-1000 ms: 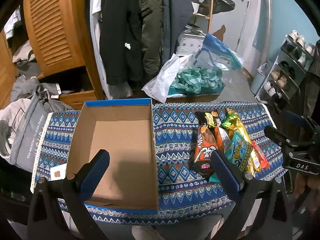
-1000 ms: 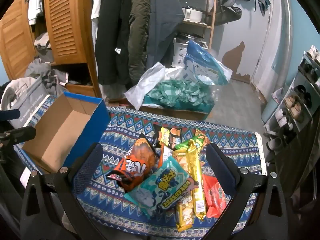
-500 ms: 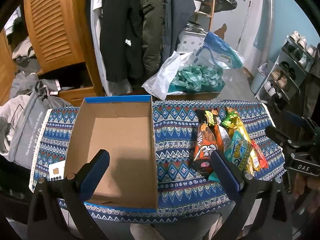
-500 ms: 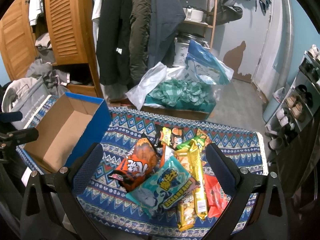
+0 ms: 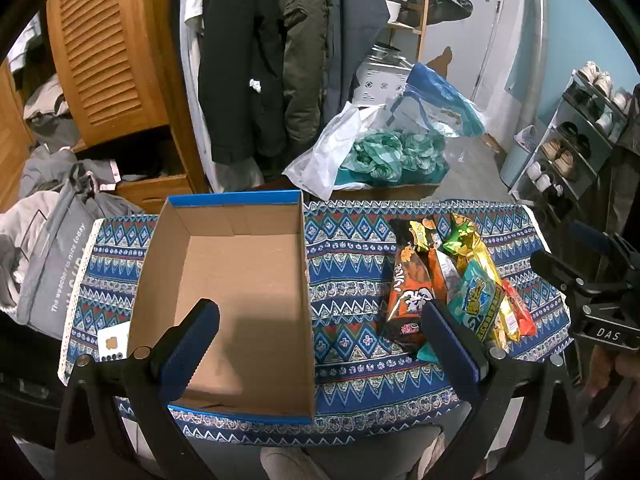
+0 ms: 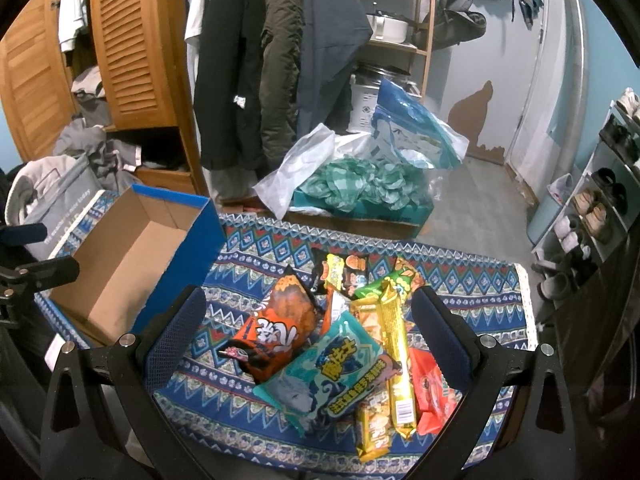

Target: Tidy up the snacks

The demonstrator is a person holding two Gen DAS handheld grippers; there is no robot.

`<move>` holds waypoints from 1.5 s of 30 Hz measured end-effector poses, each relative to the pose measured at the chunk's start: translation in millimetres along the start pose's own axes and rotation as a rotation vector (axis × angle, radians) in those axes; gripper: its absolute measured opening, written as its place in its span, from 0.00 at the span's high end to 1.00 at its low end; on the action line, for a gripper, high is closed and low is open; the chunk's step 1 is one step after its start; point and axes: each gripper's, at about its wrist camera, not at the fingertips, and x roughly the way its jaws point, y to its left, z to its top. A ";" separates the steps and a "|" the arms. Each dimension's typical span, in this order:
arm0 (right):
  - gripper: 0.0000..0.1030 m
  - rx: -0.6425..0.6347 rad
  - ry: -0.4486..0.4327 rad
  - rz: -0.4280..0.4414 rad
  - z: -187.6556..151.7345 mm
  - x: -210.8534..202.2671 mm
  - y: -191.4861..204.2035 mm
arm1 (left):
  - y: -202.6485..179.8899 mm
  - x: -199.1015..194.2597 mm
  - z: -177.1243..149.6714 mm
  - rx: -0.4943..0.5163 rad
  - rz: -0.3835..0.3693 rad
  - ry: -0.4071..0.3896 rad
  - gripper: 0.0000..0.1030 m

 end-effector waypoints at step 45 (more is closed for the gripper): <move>0.02 0.005 0.001 0.006 -1.7 -1.9 -3.5 | -3.8 5.4 0.0 -0.001 -0.003 0.022 0.01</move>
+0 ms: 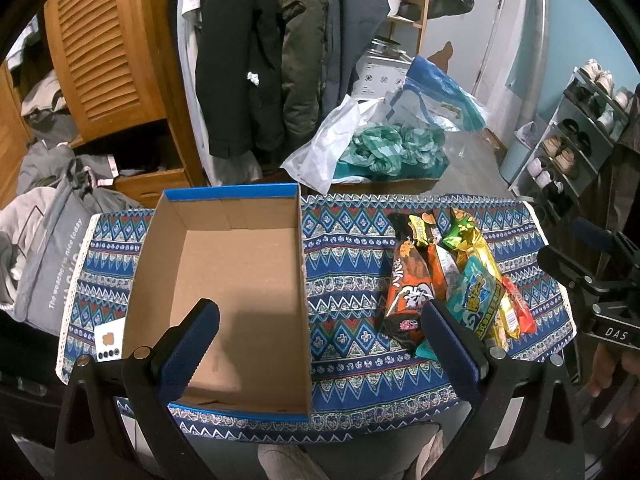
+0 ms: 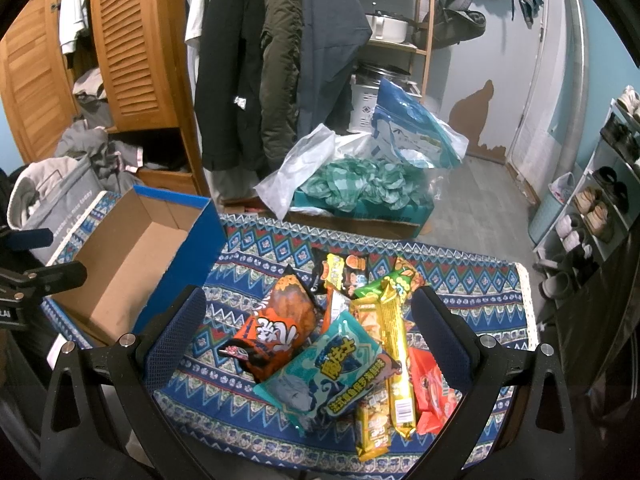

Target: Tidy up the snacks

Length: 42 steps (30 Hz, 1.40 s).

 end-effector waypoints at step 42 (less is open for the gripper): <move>0.03 0.227 0.337 -0.114 -91.3 79.8 -175.3 | -89.2 131.3 19.4 0.094 0.015 0.269 0.01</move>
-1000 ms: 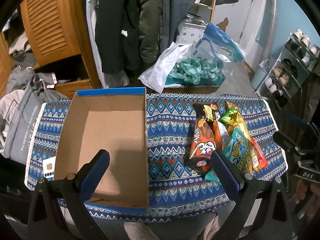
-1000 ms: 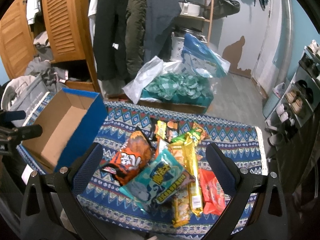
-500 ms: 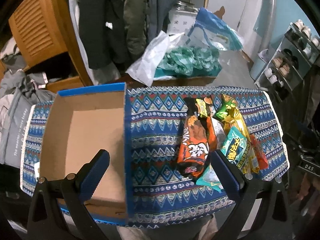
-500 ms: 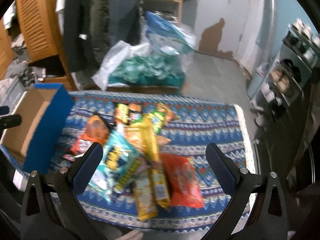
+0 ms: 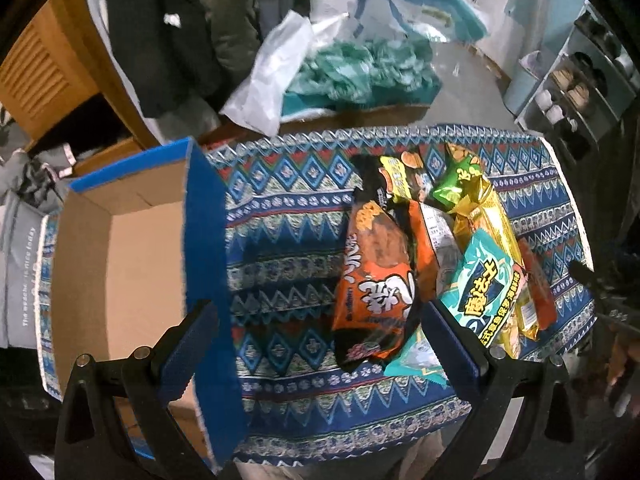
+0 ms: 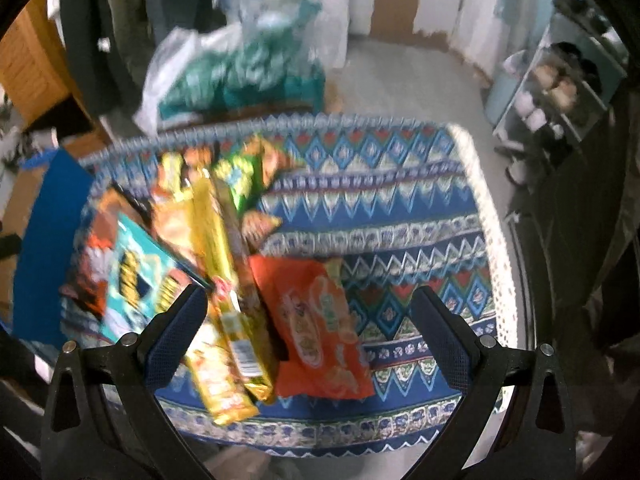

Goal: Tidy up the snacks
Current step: 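Grasp the orange chip bag with left tool while right tool grasps red-orange biscuit bag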

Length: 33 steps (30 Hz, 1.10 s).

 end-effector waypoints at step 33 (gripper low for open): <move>0.18 0.018 0.237 0.025 -28.3 113.5 -14.2 | -48.6 134.7 12.8 0.103 0.033 0.175 0.01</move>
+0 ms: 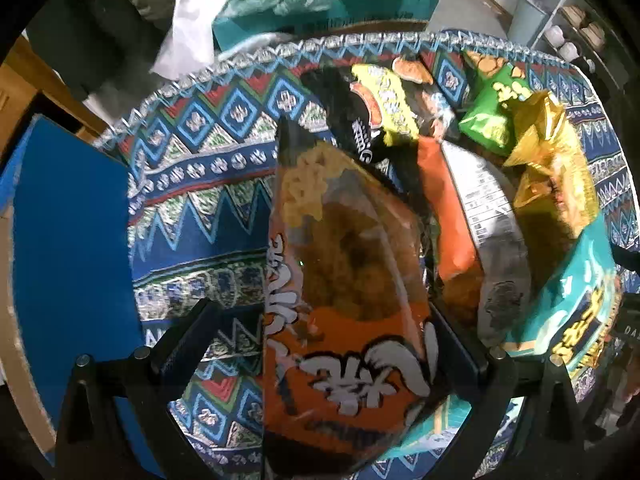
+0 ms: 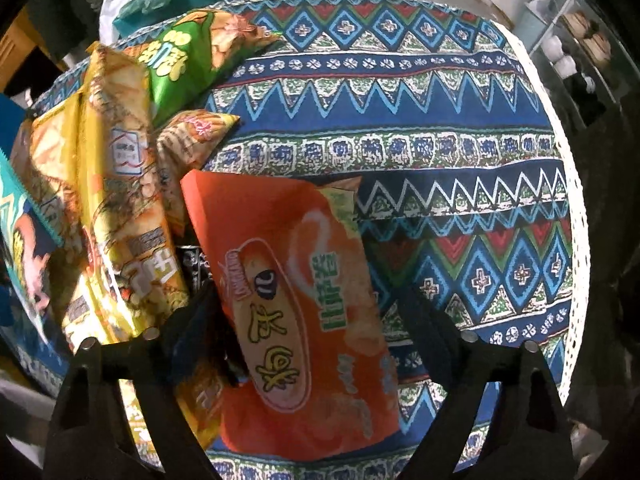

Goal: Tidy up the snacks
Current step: 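Grasp the orange chip bag with left tool while right tool grasps red-orange biscuit bag, then lift the orange chip bag with left tool while right tool lifts the biscuit bag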

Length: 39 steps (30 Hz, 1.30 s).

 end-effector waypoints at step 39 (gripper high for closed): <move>0.45 0.061 -0.178 -0.108 -0.5 -52.9 1.8 | 29.2 -66.7 -24.2 -0.061 -0.087 -0.164 0.45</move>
